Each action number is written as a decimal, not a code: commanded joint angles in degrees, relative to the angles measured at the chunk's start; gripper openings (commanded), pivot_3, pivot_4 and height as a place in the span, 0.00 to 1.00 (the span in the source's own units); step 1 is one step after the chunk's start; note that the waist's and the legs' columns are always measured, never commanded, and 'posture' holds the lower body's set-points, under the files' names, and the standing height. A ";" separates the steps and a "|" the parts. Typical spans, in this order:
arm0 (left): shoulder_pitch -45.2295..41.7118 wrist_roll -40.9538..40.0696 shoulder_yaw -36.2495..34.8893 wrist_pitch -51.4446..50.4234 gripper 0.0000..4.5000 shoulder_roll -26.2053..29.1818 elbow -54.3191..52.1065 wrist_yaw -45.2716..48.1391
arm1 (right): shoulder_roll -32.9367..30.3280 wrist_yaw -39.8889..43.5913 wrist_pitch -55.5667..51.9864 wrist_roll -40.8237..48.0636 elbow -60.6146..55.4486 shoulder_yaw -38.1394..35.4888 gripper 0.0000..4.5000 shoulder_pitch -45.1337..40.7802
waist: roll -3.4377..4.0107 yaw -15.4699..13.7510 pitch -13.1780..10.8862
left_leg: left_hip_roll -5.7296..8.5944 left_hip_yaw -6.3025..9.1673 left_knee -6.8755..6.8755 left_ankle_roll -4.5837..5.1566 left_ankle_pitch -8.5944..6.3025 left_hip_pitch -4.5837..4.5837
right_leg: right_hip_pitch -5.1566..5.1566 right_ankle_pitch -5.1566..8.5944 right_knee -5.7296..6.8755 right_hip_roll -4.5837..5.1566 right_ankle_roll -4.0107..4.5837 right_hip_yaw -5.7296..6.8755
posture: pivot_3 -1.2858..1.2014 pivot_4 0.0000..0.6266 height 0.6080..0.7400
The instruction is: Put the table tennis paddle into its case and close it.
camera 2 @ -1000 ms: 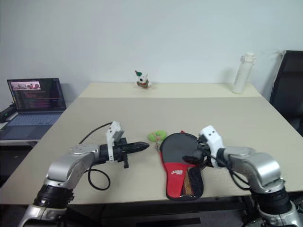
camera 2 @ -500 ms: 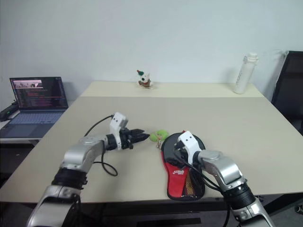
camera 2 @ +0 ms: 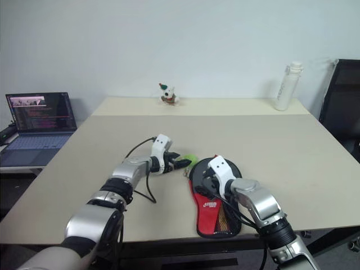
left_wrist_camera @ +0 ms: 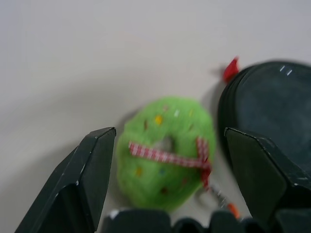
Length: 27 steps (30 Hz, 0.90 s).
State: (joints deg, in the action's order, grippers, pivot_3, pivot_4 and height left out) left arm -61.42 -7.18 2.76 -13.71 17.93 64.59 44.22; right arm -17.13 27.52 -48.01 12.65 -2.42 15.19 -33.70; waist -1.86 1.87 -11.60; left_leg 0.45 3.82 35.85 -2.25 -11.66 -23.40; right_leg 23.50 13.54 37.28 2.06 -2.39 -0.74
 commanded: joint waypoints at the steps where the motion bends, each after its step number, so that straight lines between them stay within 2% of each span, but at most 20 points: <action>1: -1.31 1.73 -0.11 1.77 0.86 -0.56 1.39 0.79 | 1.24 -1.68 0.90 -0.45 -2.32 -2.05 1.00 -0.32 | 0.00 -0.06 0.00 | 0.00 0.00 0.01 0.00 0.00 -0.01 | 0.00 -0.02 0.00 0.00 0.02 0.00 | 0.52 0.24 1.00; 6: -0.67 2.53 -0.59 2.17 0.86 -1.11 1.91 1.04 | 2.87 -3.04 2.95 -0.71 -1.22 -3.82 1.00 -2.89 | 0.00 -0.06 0.00 | 0.00 0.01 0.03 0.00 0.00 -0.02 | 0.00 -0.05 0.03 0.00 0.05 0.00 | 0.52 0.24 1.00; 8: -0.54 2.72 -0.84 2.20 0.79 -1.28 1.86 1.00 | 3.10 -3.05 3.53 -1.05 0.02 -3.72 1.00 -3.31 | 0.00 -0.06 0.00 | 0.01 0.02 0.05 0.00 0.00 -0.02 | 0.01 -0.05 0.04 0.00 0.05 0.00 | 0.52 0.24 1.00; 10: -0.47 2.86 -1.10 2.16 0.66 -1.46 1.77 1.05 | 3.33 -3.05 4.39 -1.60 1.66 -3.54 1.00 -3.56 | 0.00 -0.06 0.00 | 0.01 0.02 0.05 0.00 0.00 -0.01 | 0.00 -0.05 0.04 0.01 0.05 0.01 | 0.52 0.24 1.00; 17: -0.18 3.07 -1.79 1.76 0.11 -1.75 1.20 1.04 | 5.04 -2.90 5.91 -3.33 6.34 -2.61 1.00 -3.17 | 0.00 -0.04 0.00 | 0.01 0.01 0.06 0.00 0.00 -0.01 | 0.01 -0.12 0.08 0.01 0.17 -0.01 | 0.52 0.24 1.00; 19: -0.14 3.01 -1.93 1.62 0.00 -1.81 0.87 1.13 | 5.33 -2.76 5.56 -3.93 7.17 -1.72 1.00 -2.67 | 0.00 -0.03 0.00 | 0.01 0.01 0.06 0.00 0.00 0.01 | 0.01 -0.10 0.13 0.00 0.15 -0.01 | 0.52 0.24 1.00; 27: -2.28 4.81 -2.01 3.97 0.00 -2.59 2.03 -2.94 | 5.51 -0.83 3.80 -5.75 11.44 0.77 1.00 -1.29 | -0.03 -0.02 0.03 | 0.01 -0.02 0.12 0.00 0.00 0.24 | -0.08 0.03 0.39 0.00 -0.05 -0.06 | 0.52 0.24 1.00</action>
State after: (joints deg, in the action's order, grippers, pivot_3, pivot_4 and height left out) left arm -61.55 -3.10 0.99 -11.53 15.43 66.36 42.92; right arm -11.58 25.48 -42.31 7.18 6.91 14.47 -36.46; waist -1.89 1.84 -11.57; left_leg 0.46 3.80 35.97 -2.25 -11.66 -23.07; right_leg 23.35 13.57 37.68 2.06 -2.45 -0.81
